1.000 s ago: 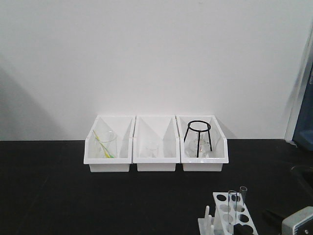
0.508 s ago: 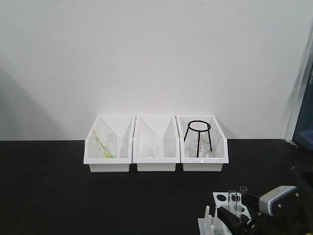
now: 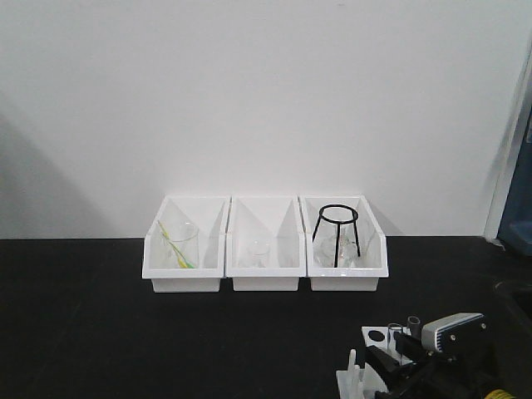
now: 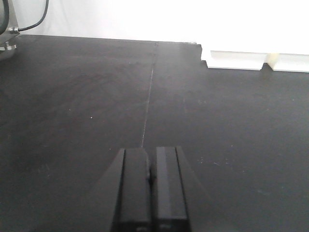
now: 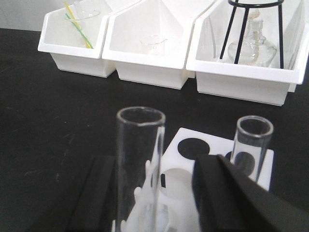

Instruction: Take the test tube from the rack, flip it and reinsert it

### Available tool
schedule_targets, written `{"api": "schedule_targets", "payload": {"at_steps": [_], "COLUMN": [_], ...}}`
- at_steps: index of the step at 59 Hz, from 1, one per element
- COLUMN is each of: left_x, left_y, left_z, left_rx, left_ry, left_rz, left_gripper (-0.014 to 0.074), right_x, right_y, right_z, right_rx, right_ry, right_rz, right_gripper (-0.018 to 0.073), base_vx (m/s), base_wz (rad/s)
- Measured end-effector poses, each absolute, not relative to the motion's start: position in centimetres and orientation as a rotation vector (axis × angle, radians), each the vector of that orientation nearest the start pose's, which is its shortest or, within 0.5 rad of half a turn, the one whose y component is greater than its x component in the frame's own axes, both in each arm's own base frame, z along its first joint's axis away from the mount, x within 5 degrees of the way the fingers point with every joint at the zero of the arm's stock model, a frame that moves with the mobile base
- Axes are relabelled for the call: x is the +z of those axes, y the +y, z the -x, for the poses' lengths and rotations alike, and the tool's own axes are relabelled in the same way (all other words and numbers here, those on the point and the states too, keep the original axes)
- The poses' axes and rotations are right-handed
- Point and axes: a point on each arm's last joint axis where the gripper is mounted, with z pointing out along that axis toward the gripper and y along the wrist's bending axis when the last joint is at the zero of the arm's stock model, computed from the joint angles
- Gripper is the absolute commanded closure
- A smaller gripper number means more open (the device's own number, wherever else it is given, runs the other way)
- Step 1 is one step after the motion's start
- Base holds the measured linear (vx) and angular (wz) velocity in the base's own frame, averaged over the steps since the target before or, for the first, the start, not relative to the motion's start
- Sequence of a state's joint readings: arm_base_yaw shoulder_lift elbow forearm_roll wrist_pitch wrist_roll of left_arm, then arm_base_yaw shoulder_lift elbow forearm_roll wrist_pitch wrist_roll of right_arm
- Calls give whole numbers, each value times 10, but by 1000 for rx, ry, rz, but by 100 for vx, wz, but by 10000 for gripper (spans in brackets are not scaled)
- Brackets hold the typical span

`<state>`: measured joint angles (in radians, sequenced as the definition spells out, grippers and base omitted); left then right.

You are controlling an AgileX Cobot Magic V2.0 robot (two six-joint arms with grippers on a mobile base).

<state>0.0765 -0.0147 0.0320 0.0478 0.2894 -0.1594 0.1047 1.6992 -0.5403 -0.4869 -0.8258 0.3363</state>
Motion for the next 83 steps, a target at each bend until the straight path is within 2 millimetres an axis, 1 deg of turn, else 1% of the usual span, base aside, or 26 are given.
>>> {"api": "schedule_targets", "payload": {"at_steps": [6,9,23,28,34,49,57,67,74,83], "left_x": [177,177,177,177,177,177,177,177,177,177], "left_y": [5,5,5,5,5,5,5,5,5,5], "left_z": [-54,-54,-54,-54,-54,-54,-54,-54,-54,-54], "left_rx": [-14,-14,-14,-14,-14,-14,-14,-14,-14,-14], "left_ry": [1781,1781,1781,1781,1781,1781,1781,1781,1781,1781], "left_rz": [180,180,180,180,180,180,180,180,180,180], "left_gripper": [603,603,603,603,603,603,603,603,603,603], "right_x": [162,163,163,166,176,214,234,254,261,269], "right_y": [62,63,66,66,65,61,59,54,51,49], "right_z": [-290,-290,-289,-288,-286,-274,-265,-253,-246,-240], "right_rx": [397,399,409,403,386,325,329,316,284,269], "right_ry": [1845,1843,1833,1828,1808,1731,1698,1692,1707,1693], "right_rz": [355,368,426,436,439,440,396,343,329,321], "right_gripper": [316,332,335,335,335,335,335,337,377,466], "base_vx": [0,0,0,0,0,0,0,0,0,0], "base_wz": [0,0,0,0,0,0,0,0,0,0]}}
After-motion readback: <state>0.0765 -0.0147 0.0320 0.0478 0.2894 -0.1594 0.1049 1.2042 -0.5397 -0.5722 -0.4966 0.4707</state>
